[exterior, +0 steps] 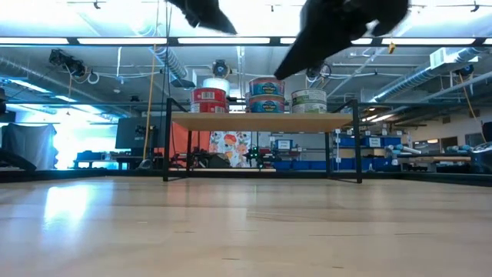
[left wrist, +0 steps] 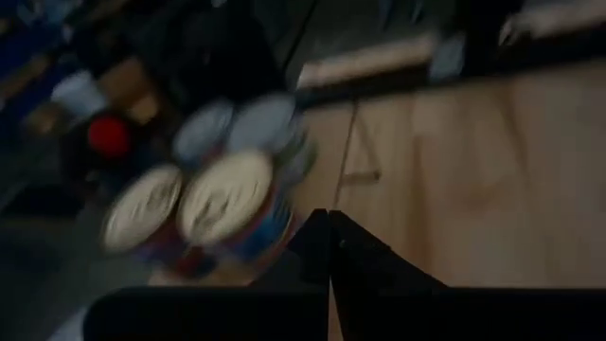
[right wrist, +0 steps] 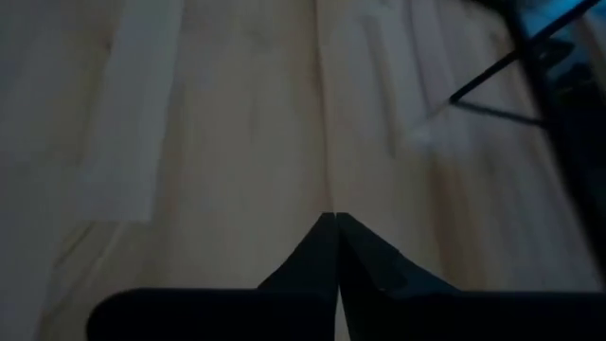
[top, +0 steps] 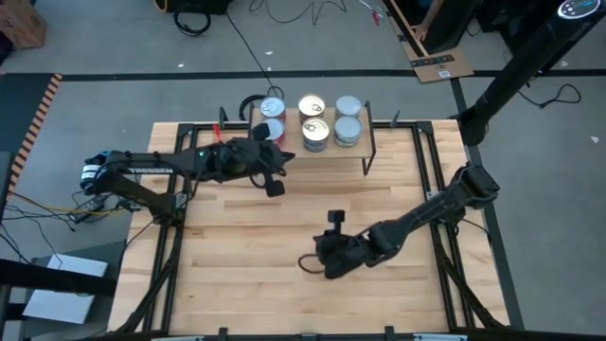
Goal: Stack canned seafood by type on shelf
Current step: Return to Home Position
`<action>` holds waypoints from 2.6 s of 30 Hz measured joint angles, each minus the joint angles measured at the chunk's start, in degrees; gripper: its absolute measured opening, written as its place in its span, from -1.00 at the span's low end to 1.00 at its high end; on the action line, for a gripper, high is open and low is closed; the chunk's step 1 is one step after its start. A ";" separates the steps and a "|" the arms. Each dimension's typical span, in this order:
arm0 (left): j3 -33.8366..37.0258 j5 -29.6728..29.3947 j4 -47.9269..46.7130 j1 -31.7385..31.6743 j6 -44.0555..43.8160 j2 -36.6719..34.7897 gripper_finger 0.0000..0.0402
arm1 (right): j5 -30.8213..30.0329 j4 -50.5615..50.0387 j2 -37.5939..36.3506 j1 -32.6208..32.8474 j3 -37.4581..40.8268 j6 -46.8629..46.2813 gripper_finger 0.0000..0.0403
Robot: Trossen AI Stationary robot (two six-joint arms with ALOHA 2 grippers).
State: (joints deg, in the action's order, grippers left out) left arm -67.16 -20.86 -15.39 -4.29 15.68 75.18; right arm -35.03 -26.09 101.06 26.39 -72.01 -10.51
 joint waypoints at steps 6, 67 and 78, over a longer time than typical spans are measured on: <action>5.22 4.97 14.45 2.42 2.03 -1.34 -0.98 | 2.15 4.27 0.00 -2.65 0.09 6.03 -0.97; 54.31 11.96 27.32 7.31 -4.66 -49.10 -0.98 | 9.73 53.78 -53.09 -9.07 57.68 13.60 -0.88; 54.34 11.60 20.13 7.29 -4.43 -56.27 -0.99 | 8.30 55.49 -59.50 -9.91 63.21 15.82 -0.98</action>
State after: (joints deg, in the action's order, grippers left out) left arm -12.82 -9.26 4.73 3.01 11.26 18.91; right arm -26.73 29.40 41.55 16.48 -8.80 5.30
